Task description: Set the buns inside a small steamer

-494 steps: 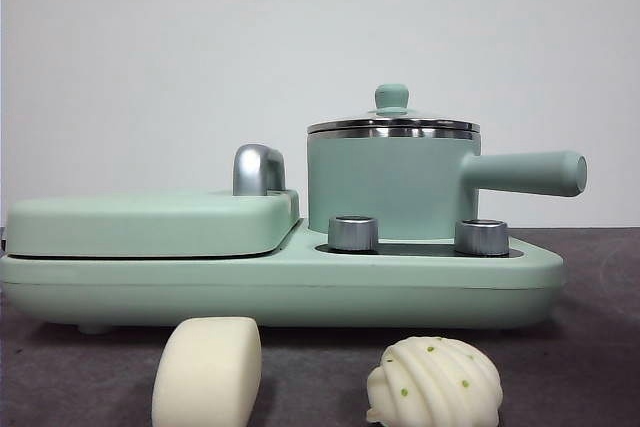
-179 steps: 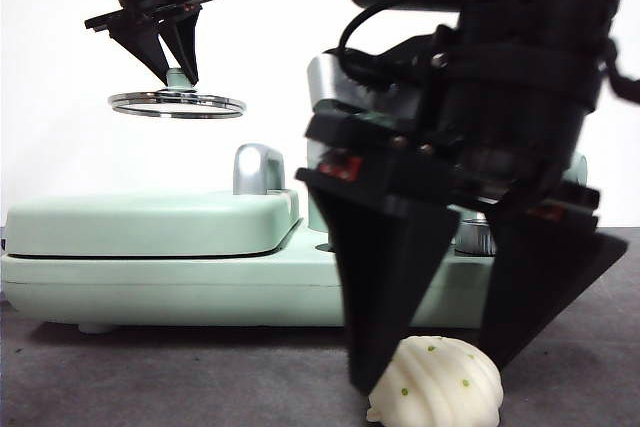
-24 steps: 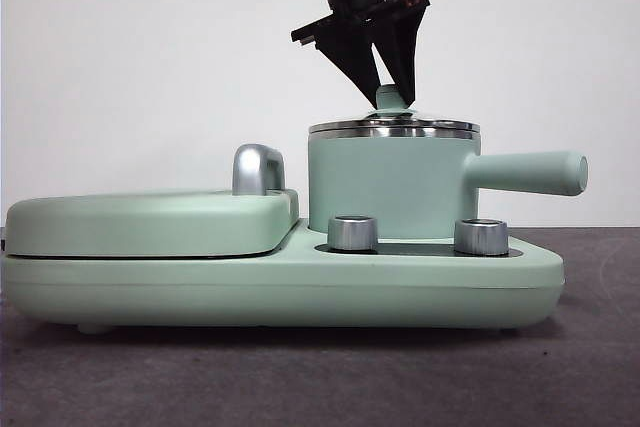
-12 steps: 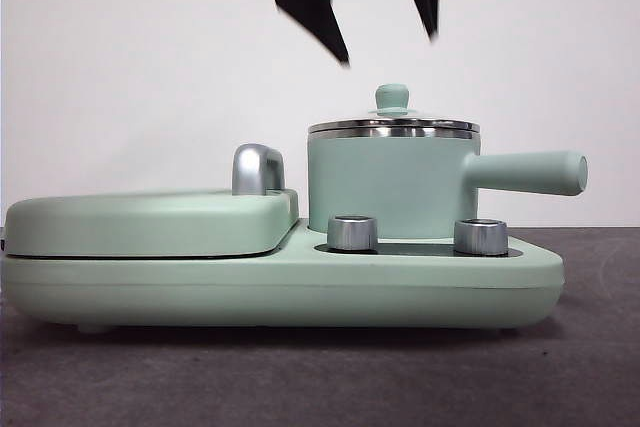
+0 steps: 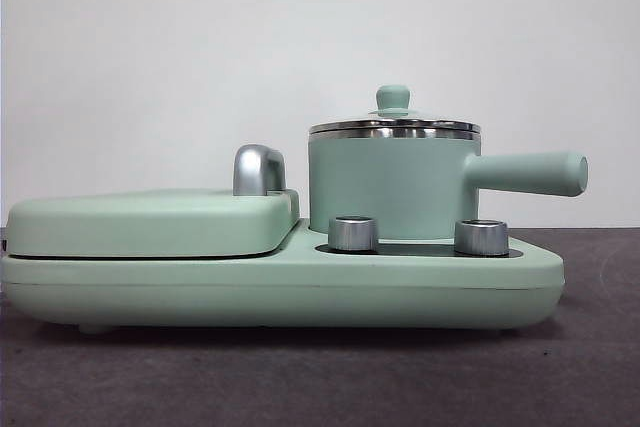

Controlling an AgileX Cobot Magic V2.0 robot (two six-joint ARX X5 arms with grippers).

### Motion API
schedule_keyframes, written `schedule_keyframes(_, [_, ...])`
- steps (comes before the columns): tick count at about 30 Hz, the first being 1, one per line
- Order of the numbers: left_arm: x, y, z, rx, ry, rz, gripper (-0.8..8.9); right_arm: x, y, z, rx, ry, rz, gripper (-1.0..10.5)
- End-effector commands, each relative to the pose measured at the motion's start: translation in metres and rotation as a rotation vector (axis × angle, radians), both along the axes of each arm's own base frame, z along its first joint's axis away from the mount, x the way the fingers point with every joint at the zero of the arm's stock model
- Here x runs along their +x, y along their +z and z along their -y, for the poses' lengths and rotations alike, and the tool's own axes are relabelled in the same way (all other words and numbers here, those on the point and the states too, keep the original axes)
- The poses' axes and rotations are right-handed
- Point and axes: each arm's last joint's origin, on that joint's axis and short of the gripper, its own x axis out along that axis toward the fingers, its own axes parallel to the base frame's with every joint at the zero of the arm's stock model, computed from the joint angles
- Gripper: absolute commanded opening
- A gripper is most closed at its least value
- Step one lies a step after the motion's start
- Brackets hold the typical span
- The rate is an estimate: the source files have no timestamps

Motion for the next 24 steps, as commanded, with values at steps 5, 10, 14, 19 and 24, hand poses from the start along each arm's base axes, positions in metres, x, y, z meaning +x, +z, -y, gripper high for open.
schedule_keyframes(5, [-0.051, -0.043, -0.052, 0.026, 0.080, -0.086, 5.63, 0.001, 0.003, -0.001, -0.032, 0.039, 0.043, 3.4])
schedule_keyframes(10, [-0.083, -0.082, -0.085, -0.151, 0.107, 0.024, 5.63, 0.001, 0.003, -0.001, -0.041, 0.057, 0.051, 3.4])
schedule_keyframes(14, [-0.101, -0.111, -0.103, -0.259, 0.127, 0.076, 5.63, 0.000, 0.003, -0.002, -0.037, 0.072, 0.047, 3.4])
schedule_keyframes(19, [-0.114, -0.140, -0.120, -0.306, 0.215, 0.090, 4.99, 0.000, 0.003, -0.002, -0.036, 0.069, 0.047, 3.4])
schedule_keyframes(24, [-0.121, -0.148, -0.127, -0.287, 0.222, 0.081, 0.26, 0.000, 0.003, -0.002, -0.029, 0.067, 0.039, -0.1])
